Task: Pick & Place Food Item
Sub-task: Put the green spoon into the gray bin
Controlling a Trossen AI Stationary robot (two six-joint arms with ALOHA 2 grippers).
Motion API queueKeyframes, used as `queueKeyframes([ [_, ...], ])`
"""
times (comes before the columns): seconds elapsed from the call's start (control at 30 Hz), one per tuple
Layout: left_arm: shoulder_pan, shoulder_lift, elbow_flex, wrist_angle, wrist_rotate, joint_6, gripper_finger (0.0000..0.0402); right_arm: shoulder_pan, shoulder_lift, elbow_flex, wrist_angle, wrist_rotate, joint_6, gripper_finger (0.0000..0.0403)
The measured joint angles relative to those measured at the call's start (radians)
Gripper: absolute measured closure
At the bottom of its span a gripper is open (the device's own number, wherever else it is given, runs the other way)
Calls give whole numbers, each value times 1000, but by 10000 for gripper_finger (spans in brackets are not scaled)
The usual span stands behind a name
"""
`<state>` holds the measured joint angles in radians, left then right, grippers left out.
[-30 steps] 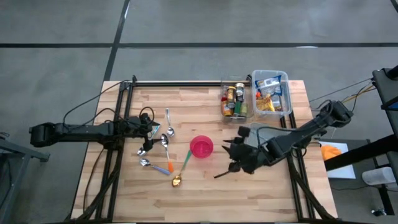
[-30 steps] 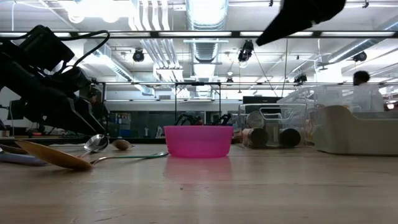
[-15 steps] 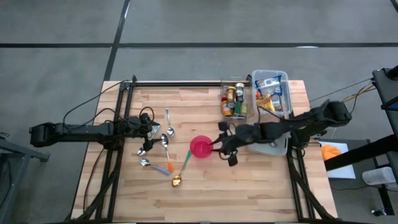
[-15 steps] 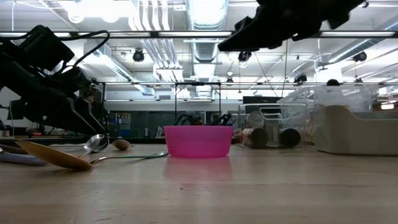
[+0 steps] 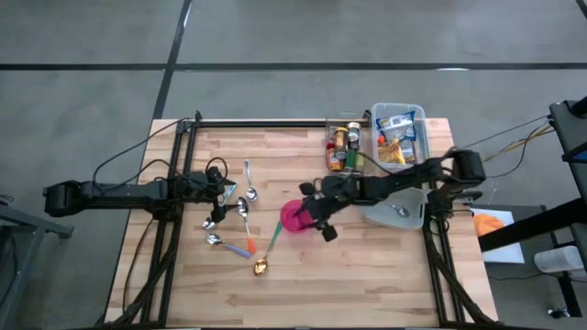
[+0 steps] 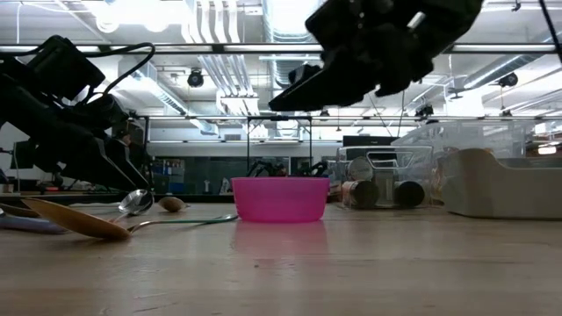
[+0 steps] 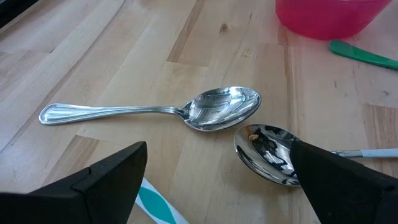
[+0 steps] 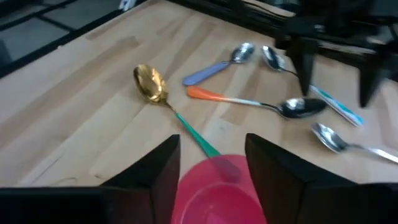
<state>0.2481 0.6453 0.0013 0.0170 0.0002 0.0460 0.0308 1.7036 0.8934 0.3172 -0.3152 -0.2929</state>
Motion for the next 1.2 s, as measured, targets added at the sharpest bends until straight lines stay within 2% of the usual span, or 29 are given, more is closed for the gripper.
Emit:
queueKeyframes([
  [0.2,0,0,0,0,0,0,6,39,138,112,-50,-8,-105,206],
  [0.8,0,0,0,0,0,0,6,116,503,626,-468,-7,-116,205],
  [1.2,0,0,0,0,0,0,5,116,536,668,-452,0,-130,205],
])
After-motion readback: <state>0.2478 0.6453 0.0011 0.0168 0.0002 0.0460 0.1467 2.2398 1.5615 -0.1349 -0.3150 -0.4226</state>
